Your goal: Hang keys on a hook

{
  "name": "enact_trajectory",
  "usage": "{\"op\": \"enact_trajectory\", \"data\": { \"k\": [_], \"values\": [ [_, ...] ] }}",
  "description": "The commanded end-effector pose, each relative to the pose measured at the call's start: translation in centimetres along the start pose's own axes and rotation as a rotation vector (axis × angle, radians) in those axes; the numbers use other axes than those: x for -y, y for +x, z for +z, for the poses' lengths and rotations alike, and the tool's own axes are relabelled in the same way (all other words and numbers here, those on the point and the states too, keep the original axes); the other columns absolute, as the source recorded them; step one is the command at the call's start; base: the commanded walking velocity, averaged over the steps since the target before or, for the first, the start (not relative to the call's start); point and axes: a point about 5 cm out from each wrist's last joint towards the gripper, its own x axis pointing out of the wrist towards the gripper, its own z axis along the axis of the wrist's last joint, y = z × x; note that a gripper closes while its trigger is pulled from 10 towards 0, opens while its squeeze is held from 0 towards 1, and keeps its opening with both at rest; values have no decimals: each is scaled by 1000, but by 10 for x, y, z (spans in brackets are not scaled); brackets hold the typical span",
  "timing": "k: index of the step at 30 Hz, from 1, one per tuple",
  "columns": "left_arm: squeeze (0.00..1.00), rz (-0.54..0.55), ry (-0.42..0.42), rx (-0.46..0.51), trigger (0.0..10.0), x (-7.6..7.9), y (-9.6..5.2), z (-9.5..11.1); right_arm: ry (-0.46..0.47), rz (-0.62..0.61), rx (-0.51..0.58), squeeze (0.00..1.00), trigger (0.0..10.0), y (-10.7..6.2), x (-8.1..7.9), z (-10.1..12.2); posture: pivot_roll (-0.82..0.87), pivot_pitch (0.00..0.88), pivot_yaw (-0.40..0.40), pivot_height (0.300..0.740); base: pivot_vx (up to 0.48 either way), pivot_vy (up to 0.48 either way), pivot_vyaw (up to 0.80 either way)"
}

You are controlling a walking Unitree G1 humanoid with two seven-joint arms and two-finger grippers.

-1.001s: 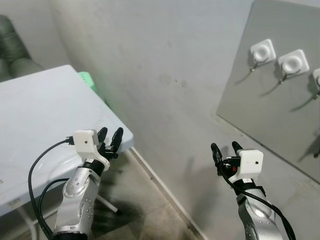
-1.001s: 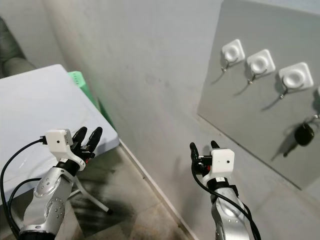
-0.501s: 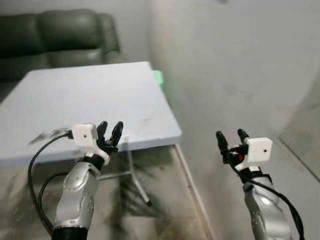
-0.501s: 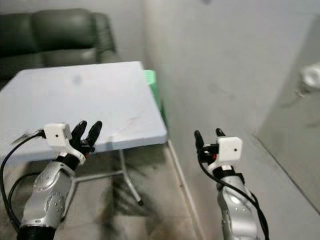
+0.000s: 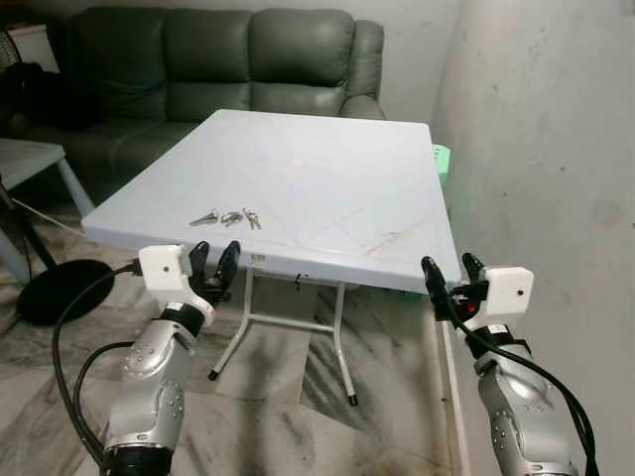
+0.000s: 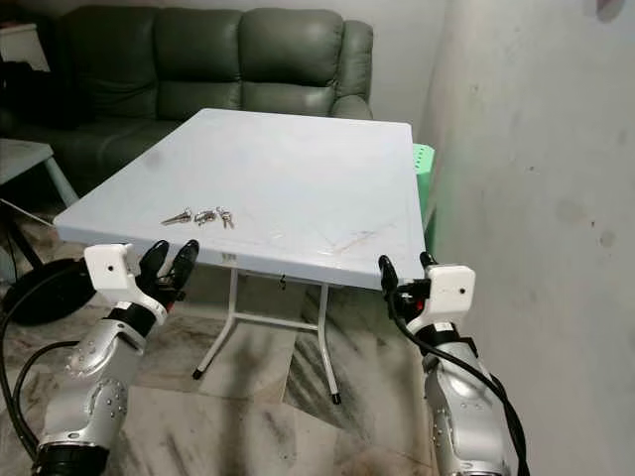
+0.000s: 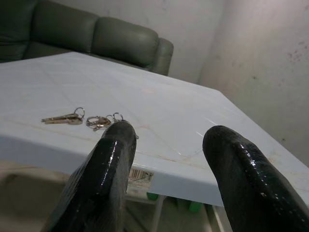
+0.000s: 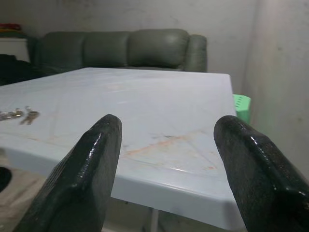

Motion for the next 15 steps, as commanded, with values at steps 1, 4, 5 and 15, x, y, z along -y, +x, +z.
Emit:
{"op": "enact_trajectory", "data": {
  "k": [1, 4, 5, 15],
  "values": [
    [0, -5, 3, -1, 10000, 3, 5, 3, -5, -6, 6, 0, 10000, 2, 2, 4, 177, 0, -14, 736, 0, 322, 0],
    [0, -1, -6, -1, 10000, 2, 6, 3, -3, -5, 5, 0, 10000, 3, 2, 4, 177, 0, -14, 736, 0, 354, 0],
    [0, 0, -8, 0, 10000, 2, 6, 3, -2, -4, 6, 0, 10000, 2, 2, 4, 177, 0, -14, 736, 0, 375, 0],
    [0, 10, -27, 8, 10000, 1, 7, 4, 3, 11, -1, 0, 10000, 2, 0, 5, 175, 0, -20, 736, 0, 461, 0]
  ]
}}
